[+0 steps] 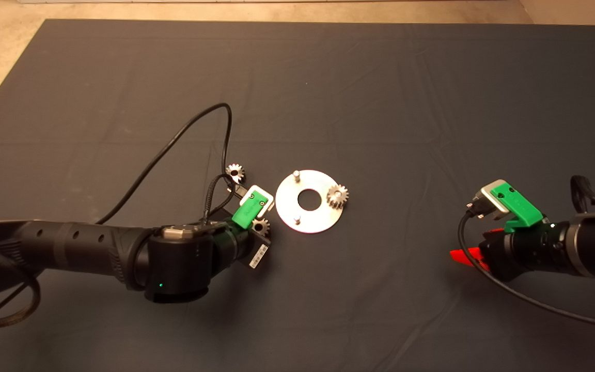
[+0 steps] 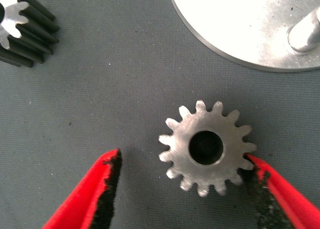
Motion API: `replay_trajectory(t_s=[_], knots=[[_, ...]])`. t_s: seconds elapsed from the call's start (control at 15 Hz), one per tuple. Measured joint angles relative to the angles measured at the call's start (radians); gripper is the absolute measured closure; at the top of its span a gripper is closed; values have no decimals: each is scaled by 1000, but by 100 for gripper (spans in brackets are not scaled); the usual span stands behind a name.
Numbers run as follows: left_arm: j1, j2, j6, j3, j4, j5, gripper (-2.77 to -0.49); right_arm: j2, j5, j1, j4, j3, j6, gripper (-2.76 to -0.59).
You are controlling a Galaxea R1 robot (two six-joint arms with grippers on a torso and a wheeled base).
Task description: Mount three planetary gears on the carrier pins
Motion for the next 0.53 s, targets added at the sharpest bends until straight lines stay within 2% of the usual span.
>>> replay_trajectory(t_s=[0.53], knots=[[0,2,0,0,1,-1,-136,0,-1,-5,0,0,0,-192]])
